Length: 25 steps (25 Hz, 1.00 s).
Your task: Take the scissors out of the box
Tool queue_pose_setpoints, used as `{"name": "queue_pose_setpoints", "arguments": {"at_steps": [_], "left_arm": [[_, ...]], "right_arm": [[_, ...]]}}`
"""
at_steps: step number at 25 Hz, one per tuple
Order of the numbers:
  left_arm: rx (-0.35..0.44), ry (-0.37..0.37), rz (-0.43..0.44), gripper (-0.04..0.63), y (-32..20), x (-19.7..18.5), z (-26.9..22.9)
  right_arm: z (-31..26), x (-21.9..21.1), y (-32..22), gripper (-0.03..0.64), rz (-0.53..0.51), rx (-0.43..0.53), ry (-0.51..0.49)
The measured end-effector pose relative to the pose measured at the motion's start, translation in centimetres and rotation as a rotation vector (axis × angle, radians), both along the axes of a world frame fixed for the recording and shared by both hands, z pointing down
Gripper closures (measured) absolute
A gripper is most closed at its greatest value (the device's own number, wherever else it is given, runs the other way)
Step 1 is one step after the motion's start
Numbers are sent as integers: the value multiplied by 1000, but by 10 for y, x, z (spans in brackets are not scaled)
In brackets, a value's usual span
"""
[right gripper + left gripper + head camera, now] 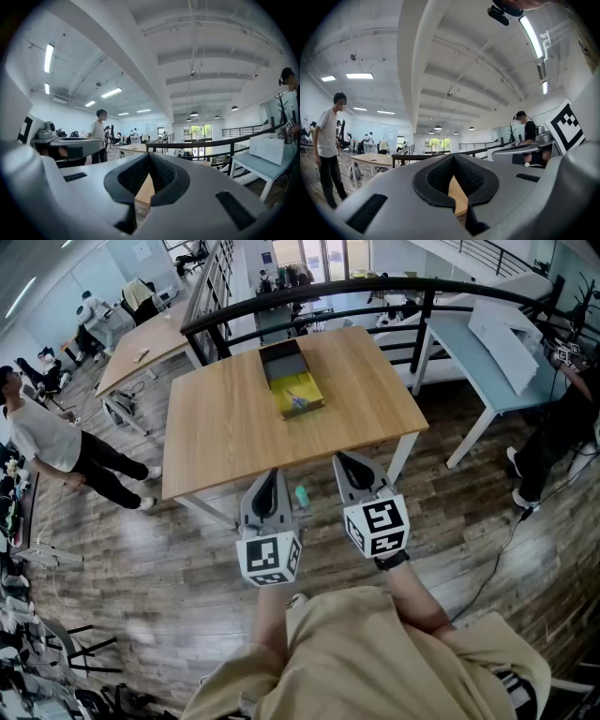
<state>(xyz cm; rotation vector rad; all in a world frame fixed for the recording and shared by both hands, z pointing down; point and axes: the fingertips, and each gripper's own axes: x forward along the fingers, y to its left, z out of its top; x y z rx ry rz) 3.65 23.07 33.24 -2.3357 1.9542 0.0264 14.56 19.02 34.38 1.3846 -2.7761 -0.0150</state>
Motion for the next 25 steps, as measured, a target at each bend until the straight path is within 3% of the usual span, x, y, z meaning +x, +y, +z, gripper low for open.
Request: {"name": "queue_pose_setpoints", "arguments": {"at_steps": [9, 16, 20, 25], "left_arm": [[-2, 19, -32, 594, 2, 21, 6], [-35, -8, -55, 594, 7, 28, 19], [-54, 9, -68, 594, -9, 17, 35], [-66, 38, -37, 594, -63, 1, 53]], "right_arm": [[1, 23, 1, 603, -16, 12, -11], [15, 18, 1, 603, -68, -30, -43], [30, 4, -8, 603, -96, -40, -32], [48, -15, -57, 603, -79, -60, -1]]}}
